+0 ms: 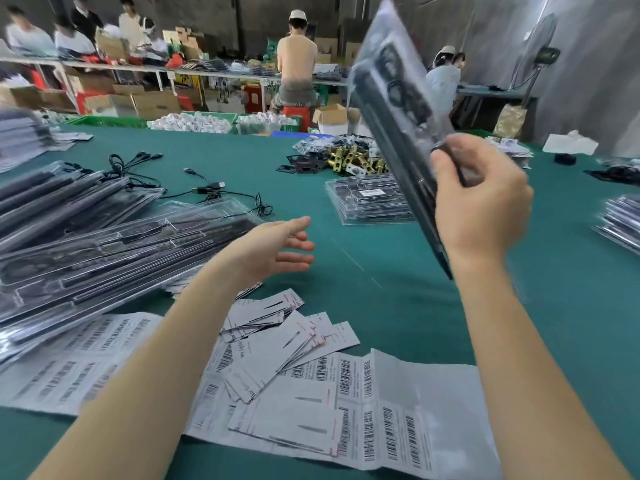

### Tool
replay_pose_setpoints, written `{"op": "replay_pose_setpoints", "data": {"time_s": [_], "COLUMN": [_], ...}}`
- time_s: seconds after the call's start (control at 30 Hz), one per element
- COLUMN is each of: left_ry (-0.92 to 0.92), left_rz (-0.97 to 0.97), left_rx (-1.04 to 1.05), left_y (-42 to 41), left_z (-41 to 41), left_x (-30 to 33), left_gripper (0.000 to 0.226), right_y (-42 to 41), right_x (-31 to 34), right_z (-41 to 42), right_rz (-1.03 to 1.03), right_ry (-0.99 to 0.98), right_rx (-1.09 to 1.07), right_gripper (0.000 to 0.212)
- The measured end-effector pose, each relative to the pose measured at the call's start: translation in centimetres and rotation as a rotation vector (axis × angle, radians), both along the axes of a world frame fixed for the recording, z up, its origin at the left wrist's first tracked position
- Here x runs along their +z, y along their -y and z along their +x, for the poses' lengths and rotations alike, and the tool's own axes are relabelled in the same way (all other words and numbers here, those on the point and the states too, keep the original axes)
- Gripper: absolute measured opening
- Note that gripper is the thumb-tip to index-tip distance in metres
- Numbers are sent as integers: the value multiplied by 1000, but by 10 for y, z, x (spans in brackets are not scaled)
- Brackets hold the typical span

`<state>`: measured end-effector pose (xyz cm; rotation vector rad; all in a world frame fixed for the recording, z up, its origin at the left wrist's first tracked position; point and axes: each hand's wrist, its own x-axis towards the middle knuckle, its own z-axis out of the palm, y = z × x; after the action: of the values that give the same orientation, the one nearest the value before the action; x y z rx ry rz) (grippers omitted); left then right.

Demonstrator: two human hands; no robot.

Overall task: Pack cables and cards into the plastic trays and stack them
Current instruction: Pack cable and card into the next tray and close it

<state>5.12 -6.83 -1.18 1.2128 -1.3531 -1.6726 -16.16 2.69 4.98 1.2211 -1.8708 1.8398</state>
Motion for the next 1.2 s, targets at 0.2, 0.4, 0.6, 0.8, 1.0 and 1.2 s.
{"op": "replay_pose_setpoints", "data": {"time_s": [0.2,0.4,0.6,0.8,1.0,1.2], "left_ry": [107,107,-429,-110,141,589], "left_rz": [-81,-25,219,100,-125,-420], "left_rx": [-199,-281,-32,50,82,62], "left_y": [-14,-15,2,-1,2,-1], "left_z": [-19,-21,13,4,-4,-10], "left_x": [-5,-5,4,-4,-15,-26], "left_gripper": [38,60,70,90,79,45], "right_y": [-11,2,23,30,2,-4], "right_x": [15,3,-41,-82,-85,-59], "right_z": [-23,-22,-2,-7,-44,-39], "right_rz": [-191,-234,-151,79,690,842], "right_ry": [263,812,1228,1242,904,540], "right_rx": [40,258,480,372,469,585], "right_gripper": [9,13,17,25,20,20]}}
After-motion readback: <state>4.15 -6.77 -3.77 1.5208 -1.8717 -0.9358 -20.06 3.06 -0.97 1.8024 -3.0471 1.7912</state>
